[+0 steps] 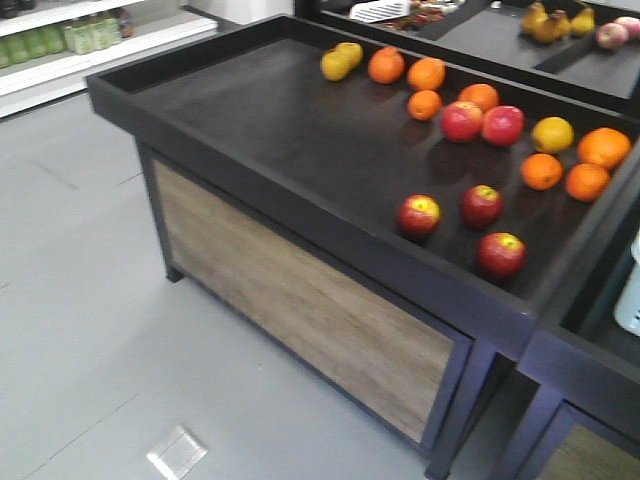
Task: Pick three apples into basket with both arms
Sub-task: 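Turn the base and drive up to the table holding the light-blue basket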
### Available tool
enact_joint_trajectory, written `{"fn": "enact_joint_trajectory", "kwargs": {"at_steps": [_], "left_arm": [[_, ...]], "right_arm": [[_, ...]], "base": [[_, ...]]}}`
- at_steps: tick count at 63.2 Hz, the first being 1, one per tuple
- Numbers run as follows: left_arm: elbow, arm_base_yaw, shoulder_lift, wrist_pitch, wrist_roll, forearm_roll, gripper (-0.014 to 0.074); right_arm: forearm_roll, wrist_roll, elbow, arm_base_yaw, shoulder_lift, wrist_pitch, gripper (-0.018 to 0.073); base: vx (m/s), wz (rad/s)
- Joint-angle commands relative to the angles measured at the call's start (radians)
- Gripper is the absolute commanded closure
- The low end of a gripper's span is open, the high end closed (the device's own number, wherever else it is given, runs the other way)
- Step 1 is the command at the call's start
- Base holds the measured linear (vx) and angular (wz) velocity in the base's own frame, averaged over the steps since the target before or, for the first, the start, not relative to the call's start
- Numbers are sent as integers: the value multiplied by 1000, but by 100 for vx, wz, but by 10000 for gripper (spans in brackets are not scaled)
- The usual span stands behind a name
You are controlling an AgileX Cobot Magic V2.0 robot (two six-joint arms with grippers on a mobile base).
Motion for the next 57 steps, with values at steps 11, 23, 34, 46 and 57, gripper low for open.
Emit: {"fn": "enact_joint_trajectory", "kwargs": {"at_steps": [11, 23, 34, 46, 57], "left_arm": [[8, 0, -16, -71, -9, 2, 603], [8, 0, -16, -71, -9, 2, 603], [8, 0, -16, -71, -9, 2, 603], [8, 0, -16, -71, -9, 2, 603], [8, 0, -16, -71, -9, 2, 603]], "right_arm": [[-11, -5, 14, -7, -13, -68, 564], [-11, -5, 14, -7, -13, -68, 564], [-11, -5, 14, -7, -13, -68, 564], [-11, -5, 14, -7, -13, -68, 564], [-11, -5, 14, -7, -13, -68, 564]], "base": [[7, -42], [6, -41], [5, -36], [4, -28], [4, -26]]}}
